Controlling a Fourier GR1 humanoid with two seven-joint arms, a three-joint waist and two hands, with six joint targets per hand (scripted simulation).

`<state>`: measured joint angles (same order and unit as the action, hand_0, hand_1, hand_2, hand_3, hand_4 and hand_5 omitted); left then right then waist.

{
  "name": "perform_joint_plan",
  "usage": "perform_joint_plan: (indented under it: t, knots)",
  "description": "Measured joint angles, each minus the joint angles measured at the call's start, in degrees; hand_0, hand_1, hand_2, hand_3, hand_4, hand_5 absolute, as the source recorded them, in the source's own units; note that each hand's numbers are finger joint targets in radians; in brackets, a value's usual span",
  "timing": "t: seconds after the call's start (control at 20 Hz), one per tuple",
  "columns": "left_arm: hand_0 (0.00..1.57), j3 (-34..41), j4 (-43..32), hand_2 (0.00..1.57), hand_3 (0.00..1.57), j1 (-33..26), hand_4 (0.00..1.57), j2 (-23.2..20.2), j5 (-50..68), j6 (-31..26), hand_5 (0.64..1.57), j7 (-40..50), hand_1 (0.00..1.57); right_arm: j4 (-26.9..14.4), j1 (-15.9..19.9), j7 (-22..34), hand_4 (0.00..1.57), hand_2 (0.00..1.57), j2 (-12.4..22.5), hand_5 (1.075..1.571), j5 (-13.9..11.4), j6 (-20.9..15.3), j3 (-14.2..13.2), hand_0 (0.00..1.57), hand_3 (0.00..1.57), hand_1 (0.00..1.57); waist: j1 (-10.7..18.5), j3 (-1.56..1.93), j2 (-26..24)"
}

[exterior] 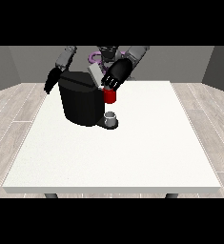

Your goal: Insert the coffee pod into the coffee machine and close the lid

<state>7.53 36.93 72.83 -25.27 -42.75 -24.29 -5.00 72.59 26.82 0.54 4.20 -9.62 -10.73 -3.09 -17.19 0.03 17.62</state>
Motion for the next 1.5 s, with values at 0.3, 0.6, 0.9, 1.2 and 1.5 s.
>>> perform_joint_plan:
  t: [0.3,0.6,0.9,1.2,1.5]
  knots:
    - [1.19,0.1,-0.1,1.21,1.17,-0.1,0.36,-0.4,-0.6,1.6,1.571,-0.7,1.19,-0.2,-0.4,0.0,0.14,0.00,0.7,1.571,0.3,0.7,-0.3,0.00,0.00,0.00,-0.4,-0.03,0.1]
    - [1.22,-0.6,-0.1,1.23,1.10,0.4,0.00,-1.8,-2.3,3.2,1.571,-2.1,1.22,0.4,-0.1,-0.3,0.15,0.00,0.4,1.571,0.2,0.5,-0.1,0.00,0.00,0.00,-0.8,-0.02,0.9]
    - [1.17,-3.4,0.2,1.17,1.02,-1.0,0.00,-1.5,-5.5,5.4,1.571,-3.8,1.17,0.3,0.4,0.6,0.00,0.00,1.0,1.571,0.5,0.3,-0.9,0.00,0.00,0.00,-0.3,0.01,0.6]
    - [1.11,-2.8,-0.3,1.12,0.97,-0.7,0.00,-2.0,-5.9,7.0,1.571,-5.2,1.11,0.4,0.5,0.1,0.00,0.00,0.9,1.571,0.4,-0.1,-1.0,0.00,0.00,0.00,-0.3,0.05,2.4]
    - [1.25,-1.1,-0.5,1.21,0.95,1.0,0.00,-3.0,-5.2,7.9,1.571,-6.6,1.25,0.5,1.4,-0.2,0.00,0.00,0.6,1.571,0.1,-0.4,-0.7,0.00,0.00,0.00,-1.0,0.03,3.6]
